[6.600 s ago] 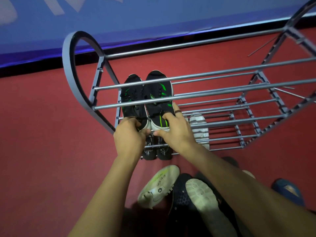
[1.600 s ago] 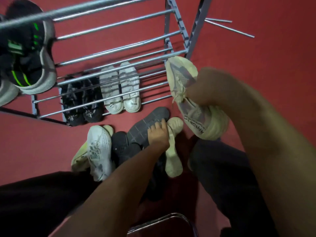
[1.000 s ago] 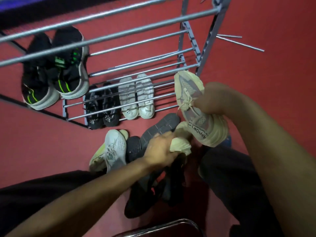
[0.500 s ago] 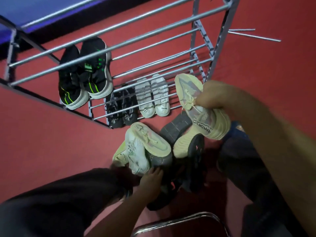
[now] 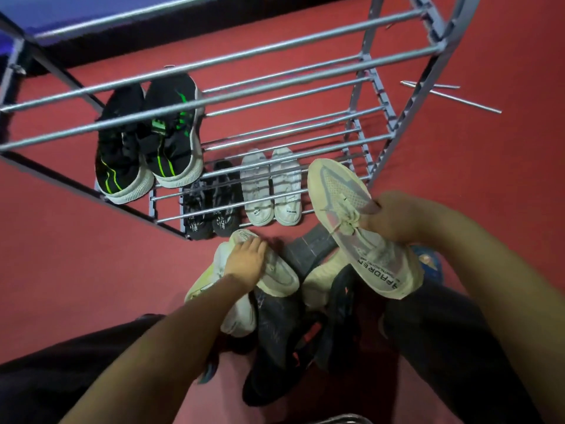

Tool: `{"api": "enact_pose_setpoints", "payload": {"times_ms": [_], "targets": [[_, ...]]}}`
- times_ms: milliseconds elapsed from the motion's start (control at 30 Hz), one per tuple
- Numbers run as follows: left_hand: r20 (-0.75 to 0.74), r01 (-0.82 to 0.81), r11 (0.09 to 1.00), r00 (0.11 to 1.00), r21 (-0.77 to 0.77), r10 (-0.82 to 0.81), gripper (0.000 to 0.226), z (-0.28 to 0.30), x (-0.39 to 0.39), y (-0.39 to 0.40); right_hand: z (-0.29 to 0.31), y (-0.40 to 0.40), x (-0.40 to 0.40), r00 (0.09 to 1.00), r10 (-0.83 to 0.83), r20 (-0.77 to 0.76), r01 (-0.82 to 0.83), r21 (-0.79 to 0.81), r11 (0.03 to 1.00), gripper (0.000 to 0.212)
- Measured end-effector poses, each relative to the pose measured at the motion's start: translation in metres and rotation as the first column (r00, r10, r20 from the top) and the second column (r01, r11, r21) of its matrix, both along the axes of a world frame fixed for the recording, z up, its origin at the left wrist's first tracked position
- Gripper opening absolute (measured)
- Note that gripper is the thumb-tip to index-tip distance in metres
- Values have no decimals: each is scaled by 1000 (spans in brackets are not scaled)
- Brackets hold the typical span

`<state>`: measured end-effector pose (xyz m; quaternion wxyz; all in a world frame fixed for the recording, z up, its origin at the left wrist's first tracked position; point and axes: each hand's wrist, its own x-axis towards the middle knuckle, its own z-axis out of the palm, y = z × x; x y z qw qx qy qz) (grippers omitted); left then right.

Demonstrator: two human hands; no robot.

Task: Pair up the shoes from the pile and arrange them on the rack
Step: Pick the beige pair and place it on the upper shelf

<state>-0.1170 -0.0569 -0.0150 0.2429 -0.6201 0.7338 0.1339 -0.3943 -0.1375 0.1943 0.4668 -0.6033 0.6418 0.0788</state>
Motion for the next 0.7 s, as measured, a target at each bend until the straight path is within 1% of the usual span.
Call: {"api": "enact_pose_setpoints", "payload": {"times_ms": [100, 167, 233, 267, 333, 367, 400, 433, 467, 500, 533, 567, 600, 633, 667, 700], "targets": [[116, 114, 977, 984, 181, -137, 86, -17, 0, -25, -2, -6, -5, 1000, 6, -23, -5, 8, 1000, 24], [157, 120, 953, 973, 280, -169, 90, -34, 1, -25, -4, -8, -6, 1000, 13, -1, -13, 14, 1000, 18], [197, 94, 957, 968, 275, -152, 93, -49, 2, -19, -5, -8, -6, 999, 17, 42, -18, 19, 1000, 19], [220, 84, 965, 965, 249, -141, 90, -53, 0, -18, -7, -8, -6, 998, 12, 61, -14, 28, 1000, 19], [244, 86, 977, 961, 193, -133, 71, -52, -6, -23, -9, -8, -4, 997, 7, 75, -10, 31, 999, 16], [263, 112, 978, 952, 177, -157, 62, -46, -9, -26, -9, -8, -4, 997, 12, 80, -15, 31, 999, 15], [288, 145, 975, 939, 171, -190, 61, -41, -10, -28, -10, -9, -4, 995, 16, 96, -19, 34, 999, 14], [311, 184, 966, 921, 184, -234, 69, -34, -9, -27, -8, -8, -3, 993, 21, 117, -26, 35, 999, 11], [315, 197, 959, 915, 202, -254, 83, -25, -7, -23, -7, -8, -2, 989, 34, 145, -40, 43, 998, 10], [300, 157, 961, 928, 227, -223, 98, -12, -4, -17, -3, -8, 0, 984, 40, 171, -50, 52, 997, 11], [270, 81, 965, 951, 248, -149, 107, 2, -1, -10, -1, -7, 1, 980, 39, 198, -52, 62, 997, 9], [205, -41, 963, 979, 265, -15, 105, 19, 2, -1, 2, -6, 2, 977, 38, 212, -56, 79, 995, 6], [99, -162, 949, 985, 269, 140, 100, 35, 5, 8, 4, -4, 4, 973, 38, 229, -61, 95, 994, 9], [-22, -278, 919, 955, 278, 295, 93, 55, 7, 16, 8, -2, 5, 969, 31, 243, -58, 105, 993, 18], [-122, -367, 882, 901, 295, 416, 87, 77, 7, 24, 10, 1, 5, 964, 17, 264, -50, 119, 992, 29], [-215, -460, 833, 819, 307, 532, 80, 97, 7, 31, 15, 5, 6, 954, -11, 300, -33, 141, 990, 36]]}}
